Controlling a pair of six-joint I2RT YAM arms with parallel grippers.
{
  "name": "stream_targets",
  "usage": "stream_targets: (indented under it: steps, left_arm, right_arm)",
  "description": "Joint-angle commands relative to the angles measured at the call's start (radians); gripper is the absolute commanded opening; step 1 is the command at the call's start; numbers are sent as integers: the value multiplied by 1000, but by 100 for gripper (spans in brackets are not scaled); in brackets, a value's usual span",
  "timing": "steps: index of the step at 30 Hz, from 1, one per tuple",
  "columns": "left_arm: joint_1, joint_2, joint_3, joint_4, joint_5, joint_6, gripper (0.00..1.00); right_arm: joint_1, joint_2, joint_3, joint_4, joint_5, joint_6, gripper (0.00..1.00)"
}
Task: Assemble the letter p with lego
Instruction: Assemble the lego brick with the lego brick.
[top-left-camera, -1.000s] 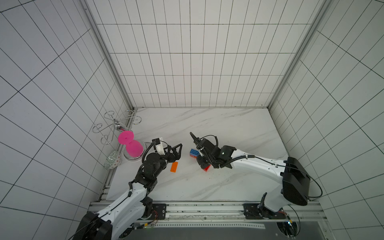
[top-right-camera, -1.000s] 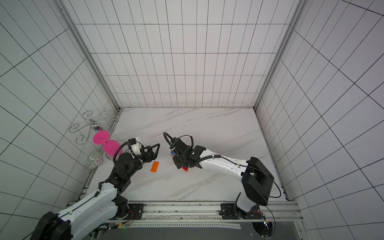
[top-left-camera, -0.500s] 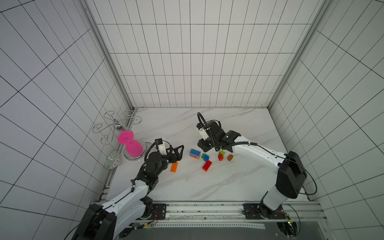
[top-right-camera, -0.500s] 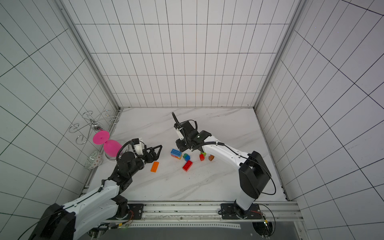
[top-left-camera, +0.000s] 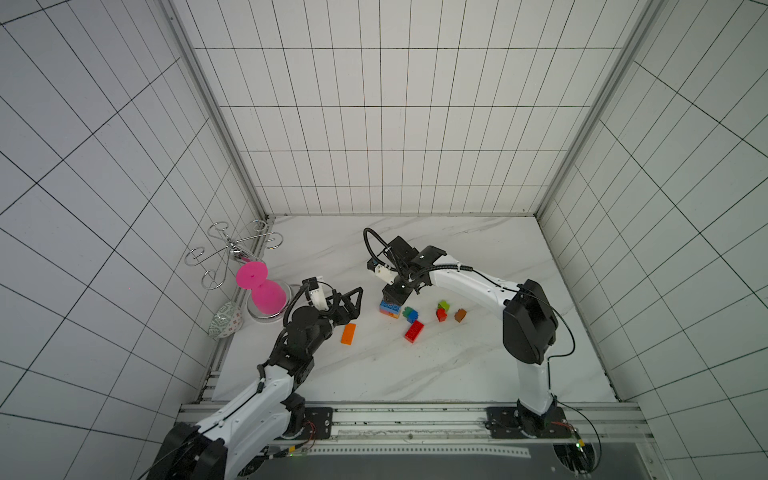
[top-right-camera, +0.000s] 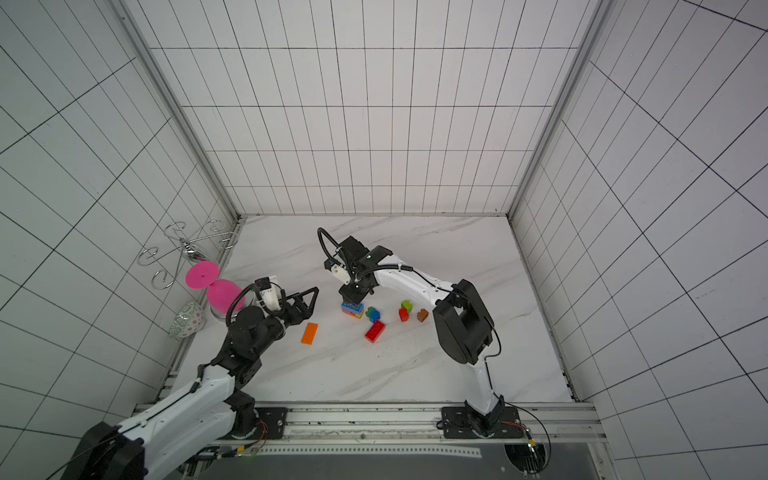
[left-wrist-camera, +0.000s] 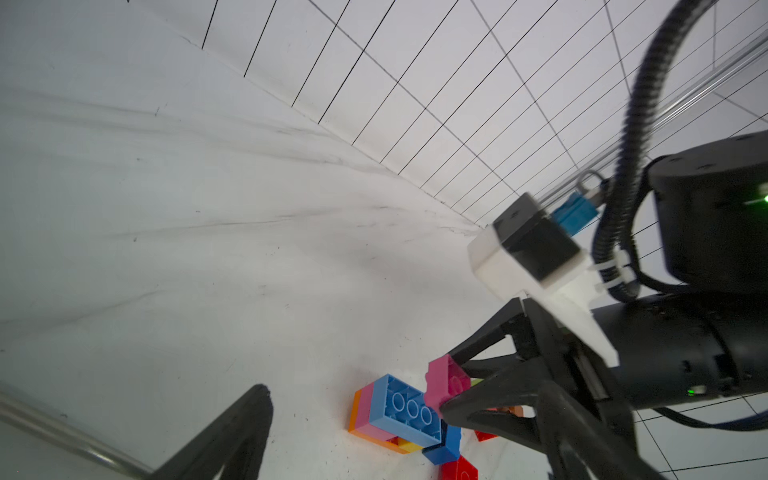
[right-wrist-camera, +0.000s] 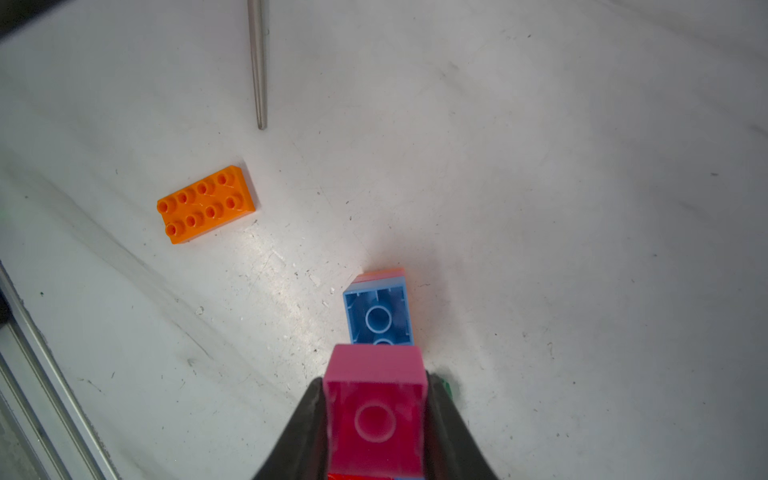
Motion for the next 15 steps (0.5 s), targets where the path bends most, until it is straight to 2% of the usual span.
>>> stream_targets:
  steps: [1,6,15]
  left_arm:
    - [3,-88,-34,-38,-84,-2,98]
    - [4,-176,-73,-33,-134,-2,98]
    - [3,-155,-63,-29,-121,0,98]
  right_arm:
    - [9,39,85,-110,-30,-107,0]
    - [31,85,122,-131,13,-142,0]
    - [40,127,165,-141,42,-165,0]
